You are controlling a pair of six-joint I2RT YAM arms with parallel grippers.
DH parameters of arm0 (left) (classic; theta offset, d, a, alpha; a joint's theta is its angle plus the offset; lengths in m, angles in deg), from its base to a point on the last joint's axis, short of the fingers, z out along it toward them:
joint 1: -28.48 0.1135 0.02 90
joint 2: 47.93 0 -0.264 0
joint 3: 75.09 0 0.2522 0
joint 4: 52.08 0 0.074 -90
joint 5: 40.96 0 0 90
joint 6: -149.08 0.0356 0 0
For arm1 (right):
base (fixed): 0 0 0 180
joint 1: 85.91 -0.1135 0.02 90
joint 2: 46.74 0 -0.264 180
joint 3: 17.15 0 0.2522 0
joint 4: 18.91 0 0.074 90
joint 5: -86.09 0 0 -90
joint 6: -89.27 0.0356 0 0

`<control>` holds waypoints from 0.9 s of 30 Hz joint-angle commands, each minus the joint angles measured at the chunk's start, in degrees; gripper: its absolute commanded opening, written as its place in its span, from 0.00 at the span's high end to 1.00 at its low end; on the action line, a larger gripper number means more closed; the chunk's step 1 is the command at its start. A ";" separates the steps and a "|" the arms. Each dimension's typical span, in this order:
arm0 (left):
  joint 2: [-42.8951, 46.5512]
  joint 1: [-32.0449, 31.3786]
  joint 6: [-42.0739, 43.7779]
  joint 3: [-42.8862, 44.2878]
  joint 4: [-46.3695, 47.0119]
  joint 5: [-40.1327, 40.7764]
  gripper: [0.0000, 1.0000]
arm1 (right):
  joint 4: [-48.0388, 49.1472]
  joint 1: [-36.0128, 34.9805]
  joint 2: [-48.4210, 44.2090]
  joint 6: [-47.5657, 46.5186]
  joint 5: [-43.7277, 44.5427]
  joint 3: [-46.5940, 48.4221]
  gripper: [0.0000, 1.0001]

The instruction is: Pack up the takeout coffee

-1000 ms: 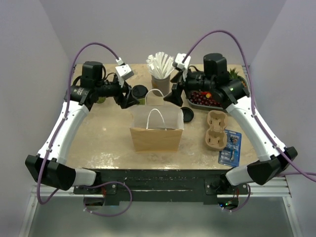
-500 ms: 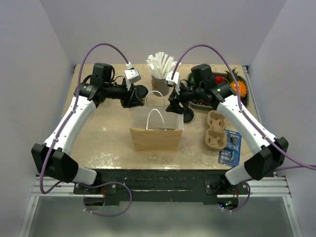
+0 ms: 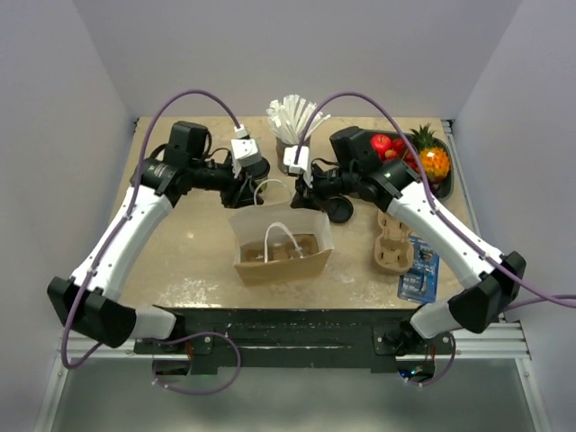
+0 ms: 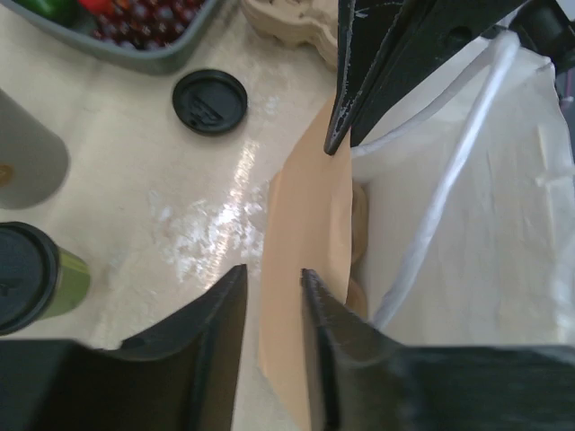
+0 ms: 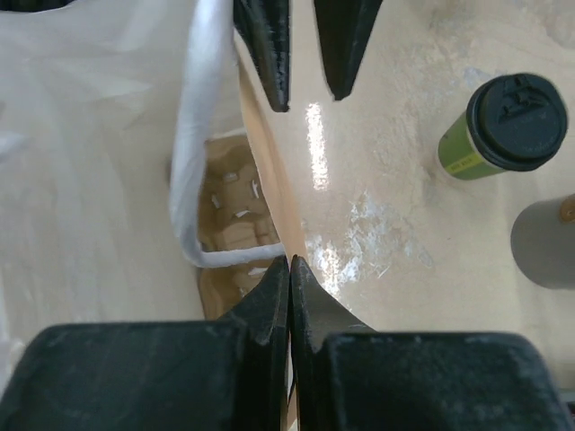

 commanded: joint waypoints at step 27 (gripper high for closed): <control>24.18 6.25 -12.24 -15.94 18.52 22.14 0.44 | 18.06 -26.18 -24.28 -11.31 26.34 -15.94 1.00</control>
